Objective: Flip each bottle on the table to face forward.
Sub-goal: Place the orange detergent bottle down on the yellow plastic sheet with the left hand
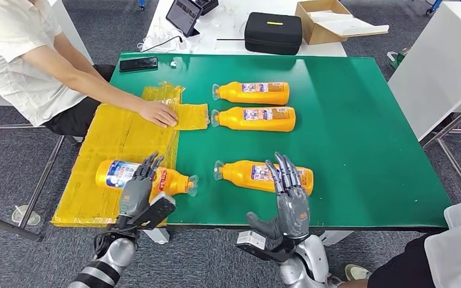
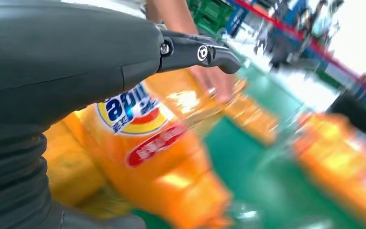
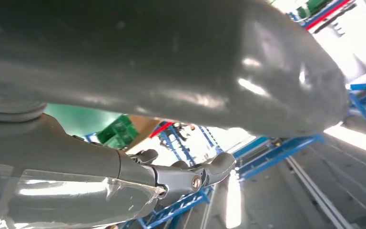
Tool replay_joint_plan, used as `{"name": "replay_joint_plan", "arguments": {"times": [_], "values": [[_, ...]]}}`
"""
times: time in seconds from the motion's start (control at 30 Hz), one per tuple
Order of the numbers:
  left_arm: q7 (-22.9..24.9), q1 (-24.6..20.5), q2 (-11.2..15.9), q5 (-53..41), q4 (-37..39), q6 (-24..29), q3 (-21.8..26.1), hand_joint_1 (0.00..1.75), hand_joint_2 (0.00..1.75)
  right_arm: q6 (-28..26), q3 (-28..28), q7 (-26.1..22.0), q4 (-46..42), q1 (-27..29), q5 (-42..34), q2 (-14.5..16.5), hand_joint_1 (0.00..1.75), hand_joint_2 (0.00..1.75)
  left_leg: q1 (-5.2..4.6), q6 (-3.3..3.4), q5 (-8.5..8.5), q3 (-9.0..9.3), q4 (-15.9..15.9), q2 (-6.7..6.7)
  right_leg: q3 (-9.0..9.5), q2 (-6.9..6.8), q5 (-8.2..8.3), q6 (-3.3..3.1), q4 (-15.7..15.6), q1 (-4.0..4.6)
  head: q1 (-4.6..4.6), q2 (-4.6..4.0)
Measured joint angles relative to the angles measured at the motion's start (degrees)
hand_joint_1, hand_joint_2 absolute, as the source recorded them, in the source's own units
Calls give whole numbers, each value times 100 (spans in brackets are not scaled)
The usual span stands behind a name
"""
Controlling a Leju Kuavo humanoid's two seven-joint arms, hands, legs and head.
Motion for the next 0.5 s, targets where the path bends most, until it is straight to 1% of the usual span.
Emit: {"name": "replay_joint_plan", "arguments": {"times": [0.1, 0.23, 0.37, 0.5], "values": [[40, 345, -93, 134, -771, 39, 30, 0, 175, 1, -166, 2, 1, 55, 152, 6, 0, 0, 0, 0, -6, -10, 0, 0, -10, 0, -4, 3, 0, 0, 0, 0], [103, 631, -138, 210, -1552, 61, 29, 0, 175, 1, -525, 176, 358, 10, 801, 7, 0, 0, 2, -1, -9, -17, 0, -1, -16, 0, -6, 2, 0, 2, 0, 0], [120, 822, -222, 481, -2079, -30, 12, 0, 175, 1, -858, 732, 809, -126, 1461, -55, 0, 0, 2, 0, -8, -20, 0, -2, -19, -1, -6, 2, 0, 1, -2, 0], [218, 976, -388, 806, -2412, -74, -88, 0, 175, 1, -1011, 1245, 1243, -310, 1671, -226, 0, 0, -1, 1, -7, -22, 0, -2, -18, -1, -4, 4, -1, -2, -2, 0]]}}
